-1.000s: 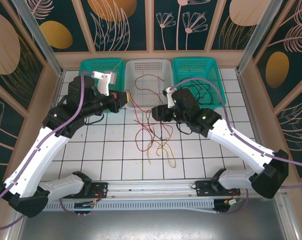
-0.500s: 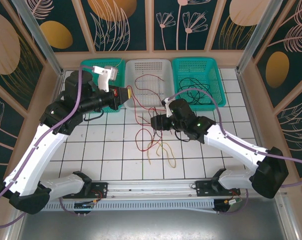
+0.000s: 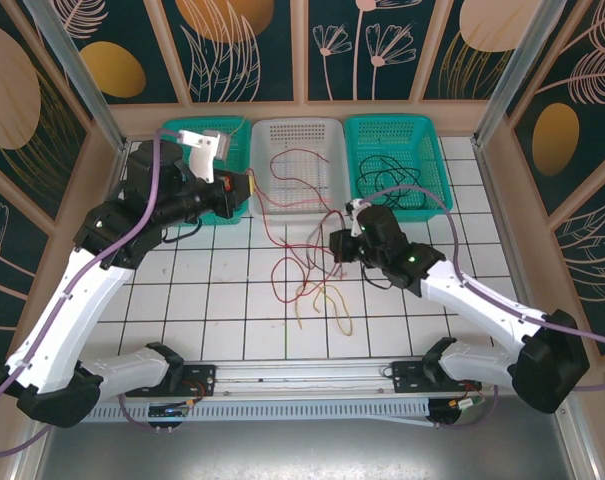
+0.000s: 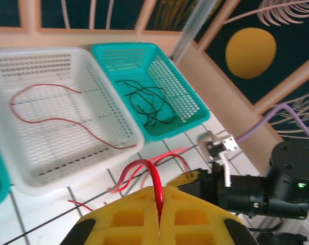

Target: Untangle the cables

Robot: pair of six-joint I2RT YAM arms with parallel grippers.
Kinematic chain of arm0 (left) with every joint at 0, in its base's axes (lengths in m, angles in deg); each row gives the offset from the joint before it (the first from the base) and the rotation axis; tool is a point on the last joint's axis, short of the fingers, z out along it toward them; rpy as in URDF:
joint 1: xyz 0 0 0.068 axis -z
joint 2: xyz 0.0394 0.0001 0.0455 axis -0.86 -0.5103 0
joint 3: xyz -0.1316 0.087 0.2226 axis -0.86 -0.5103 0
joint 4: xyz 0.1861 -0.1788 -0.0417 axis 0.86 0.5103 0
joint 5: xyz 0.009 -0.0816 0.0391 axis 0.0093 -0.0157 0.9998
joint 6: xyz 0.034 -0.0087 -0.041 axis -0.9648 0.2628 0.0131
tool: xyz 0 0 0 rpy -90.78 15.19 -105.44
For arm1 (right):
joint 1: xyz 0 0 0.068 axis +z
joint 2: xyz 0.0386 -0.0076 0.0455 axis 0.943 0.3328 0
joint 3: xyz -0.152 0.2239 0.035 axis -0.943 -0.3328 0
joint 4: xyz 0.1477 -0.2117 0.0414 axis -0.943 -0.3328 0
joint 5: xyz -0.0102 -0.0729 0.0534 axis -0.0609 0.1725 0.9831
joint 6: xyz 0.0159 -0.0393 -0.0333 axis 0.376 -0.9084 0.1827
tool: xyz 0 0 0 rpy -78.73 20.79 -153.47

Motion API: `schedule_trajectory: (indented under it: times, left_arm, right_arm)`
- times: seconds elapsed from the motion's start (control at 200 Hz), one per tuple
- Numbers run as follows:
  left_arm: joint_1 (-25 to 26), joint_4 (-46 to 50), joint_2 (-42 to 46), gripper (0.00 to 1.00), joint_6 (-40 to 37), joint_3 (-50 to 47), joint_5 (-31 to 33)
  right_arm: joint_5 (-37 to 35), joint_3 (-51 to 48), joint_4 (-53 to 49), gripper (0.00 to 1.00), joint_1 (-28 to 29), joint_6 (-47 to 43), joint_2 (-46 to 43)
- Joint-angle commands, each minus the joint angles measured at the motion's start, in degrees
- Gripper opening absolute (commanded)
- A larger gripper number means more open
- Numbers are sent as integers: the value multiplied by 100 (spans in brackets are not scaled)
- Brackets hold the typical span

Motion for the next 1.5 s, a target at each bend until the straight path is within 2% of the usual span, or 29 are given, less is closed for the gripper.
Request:
schedule_trajectory:
  times: [0.0, 0.175, 0.3, 0.43, 0.521, 0.681, 0.901, 1.096, 1.211, 1.497]
  left_arm:
    - [-39, 393, -15, 0, -270, 376, 832]
    - [-41, 473, -79, 0, -260, 625, 1463]
    - [-37, -224, -2, 0, 68, 454, 1703]
    - [-45, -860, -289, 0, 331, 650, 1904]
    - [-81, -1521, -474, 0, 496, 668, 2181]
    - [-556, -2529, -1091, 0, 1249, 907, 2077]
    - [-1029, -4547, -2023, 0, 2234, 859, 2158]
    - [-1271, -6647, -2706, 0, 3347, 460, 2186]
    - [-1276, -6918, -3094, 0, 3746, 456, 2238]
    - [-1190, -8184, -3496, 0, 4788, -1096, 2500]
  right_arm:
    - [-3, -503, 181, 6, -289, 237, -311]
    - [236, -1089, 276, 4, -644, 358, -546]
    - [277, -1193, 231, 3, -643, 392, -555]
    - [308, -1246, 223, 4, -643, 462, -668]
    - [321, -1239, 212, 4, -627, 515, -757]
    - [298, -1127, 180, 5, -496, 602, -834]
    - [159, -919, 172, 6, -174, 690, -821]
    - [150, -870, 180, 6, -20, 748, -804]
    - [132, -887, 138, 6, 13, 758, -859]
    - [88, -837, 100, 7, 4, 710, -943]
